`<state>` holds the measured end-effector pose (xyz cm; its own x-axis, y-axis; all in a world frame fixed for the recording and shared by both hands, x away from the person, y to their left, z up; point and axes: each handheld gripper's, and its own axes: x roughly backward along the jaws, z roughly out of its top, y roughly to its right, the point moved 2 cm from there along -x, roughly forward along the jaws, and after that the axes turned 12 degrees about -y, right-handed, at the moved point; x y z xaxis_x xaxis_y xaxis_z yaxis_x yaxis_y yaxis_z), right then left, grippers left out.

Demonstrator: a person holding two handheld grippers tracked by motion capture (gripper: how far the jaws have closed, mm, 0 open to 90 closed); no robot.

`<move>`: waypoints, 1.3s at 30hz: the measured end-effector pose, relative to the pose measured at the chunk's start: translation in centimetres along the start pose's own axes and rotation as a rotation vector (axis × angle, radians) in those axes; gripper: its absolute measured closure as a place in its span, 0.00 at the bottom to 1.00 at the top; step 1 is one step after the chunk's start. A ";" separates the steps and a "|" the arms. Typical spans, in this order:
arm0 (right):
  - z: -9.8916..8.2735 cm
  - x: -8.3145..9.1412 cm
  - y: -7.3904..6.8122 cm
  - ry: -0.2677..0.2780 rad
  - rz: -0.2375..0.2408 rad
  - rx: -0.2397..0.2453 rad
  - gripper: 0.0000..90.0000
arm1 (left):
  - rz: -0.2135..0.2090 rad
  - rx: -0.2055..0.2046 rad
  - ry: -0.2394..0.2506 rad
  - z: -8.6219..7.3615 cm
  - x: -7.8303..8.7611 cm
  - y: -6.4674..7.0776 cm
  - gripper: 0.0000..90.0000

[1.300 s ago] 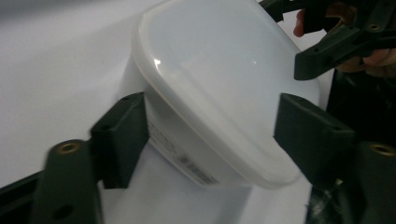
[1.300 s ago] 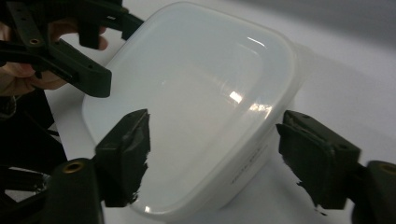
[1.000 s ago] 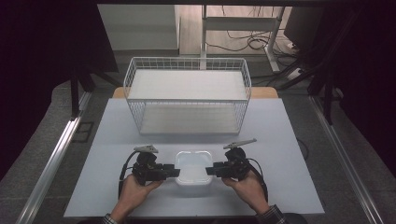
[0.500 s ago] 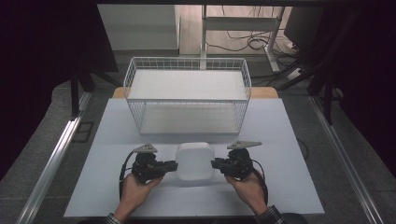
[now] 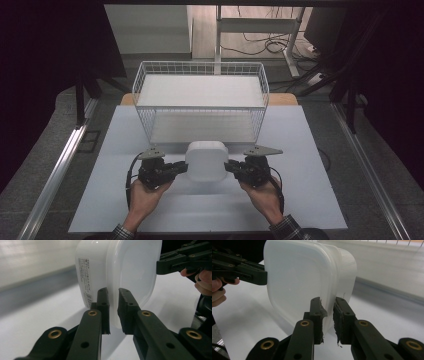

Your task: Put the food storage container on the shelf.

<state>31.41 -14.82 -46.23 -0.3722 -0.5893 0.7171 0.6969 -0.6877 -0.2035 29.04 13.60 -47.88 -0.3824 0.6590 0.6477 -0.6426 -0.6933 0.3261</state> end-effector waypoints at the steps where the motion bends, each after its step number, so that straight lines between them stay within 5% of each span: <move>1: 0.2 0.0 0.0 0.007 0.000 0.003 0.86 | 0.000 0.000 0.000 0.0 0.0 0.0 0.89; 28: 9.2 4.2 -0.4 0.182 0.003 0.071 0.86 | 0.086 -0.087 0.130 8.7 6.7 0.1 0.89; 39: 13.3 5.7 -0.5 0.218 0.008 0.082 0.86 | 0.069 -0.084 0.174 12.1 9.0 -0.8 0.89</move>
<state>37.08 -12.22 -33.13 -0.4841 -0.6784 0.5526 0.7443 -0.6513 -0.1476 34.12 16.56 -33.96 -0.5316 0.6562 0.5356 -0.6615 -0.7165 0.2214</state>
